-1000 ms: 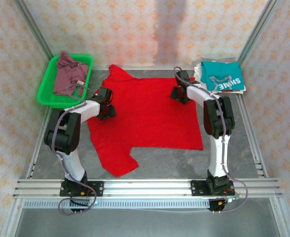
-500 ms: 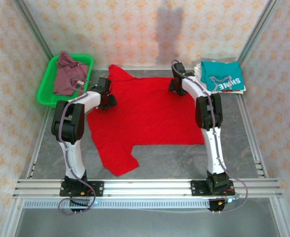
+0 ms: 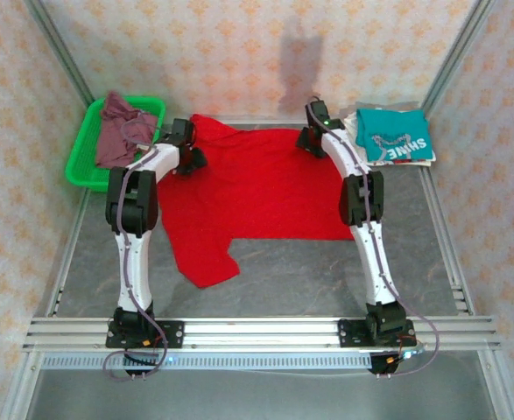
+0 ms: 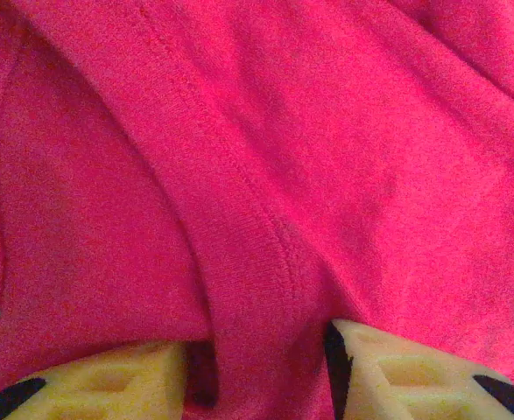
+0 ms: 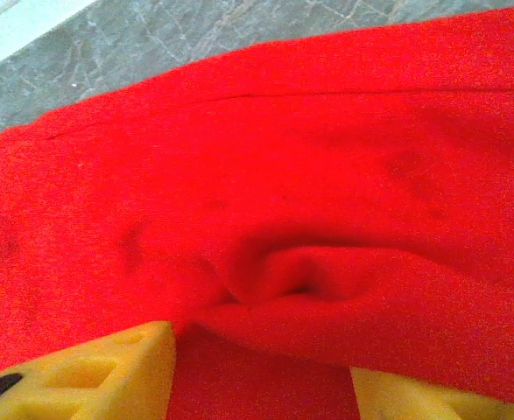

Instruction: Fold and stack the t-shirts

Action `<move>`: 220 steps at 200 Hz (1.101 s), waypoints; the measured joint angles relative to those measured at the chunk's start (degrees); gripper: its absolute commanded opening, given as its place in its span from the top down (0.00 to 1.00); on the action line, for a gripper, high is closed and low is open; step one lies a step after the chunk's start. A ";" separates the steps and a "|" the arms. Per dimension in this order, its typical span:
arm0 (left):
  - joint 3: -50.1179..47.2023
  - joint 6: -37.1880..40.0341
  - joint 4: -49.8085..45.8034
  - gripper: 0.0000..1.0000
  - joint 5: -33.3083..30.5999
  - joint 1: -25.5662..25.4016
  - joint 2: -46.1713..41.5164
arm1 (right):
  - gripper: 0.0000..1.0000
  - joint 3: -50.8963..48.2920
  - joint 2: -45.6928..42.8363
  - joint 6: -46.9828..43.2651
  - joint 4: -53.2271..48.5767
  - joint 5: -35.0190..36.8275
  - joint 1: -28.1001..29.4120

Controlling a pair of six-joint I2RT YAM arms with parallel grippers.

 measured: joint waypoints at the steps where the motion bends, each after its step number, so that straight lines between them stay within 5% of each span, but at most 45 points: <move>1: 0.00 -0.02 -0.02 0.55 0.07 0.00 -0.04 | 0.41 0.07 0.02 0.00 -0.04 -0.04 0.00; 26: -3.06 -0.04 -0.50 0.51 0.37 -0.02 -2.82 | 0.38 0.66 -0.48 -1.09 -1.53 -1.90 -0.09; 50: -13.14 -0.07 -0.81 0.47 0.04 -0.46 -14.32 | 0.35 -6.80 -7.26 -3.15 -2.03 -2.45 0.33; 83: -32.61 -1.79 1.09 0.38 -3.30 -3.48 -42.25 | 0.30 -41.88 -36.57 -5.51 8.90 -2.99 3.06; 111: -50.12 -4.55 -0.31 0.34 -5.68 -4.61 -63.14 | 0.26 -73.72 -64.94 -6.45 27.71 -4.79 6.43; 152: -68.89 -10.27 -13.03 0.30 -5.25 -5.75 -85.05 | 0.25 -105.59 -82.75 -7.26 40.68 -2.67 6.29; 175: -73.20 -15.02 -14.62 0.31 -3.19 -9.35 -89.22 | 0.25 -115.08 -88.65 -7.26 41.97 0.11 6.29; 220: -75.93 -19.54 -12.98 0.33 0.63 -11.23 -81.15 | 0.25 -122.03 -94.47 -7.52 54.31 0.39 6.86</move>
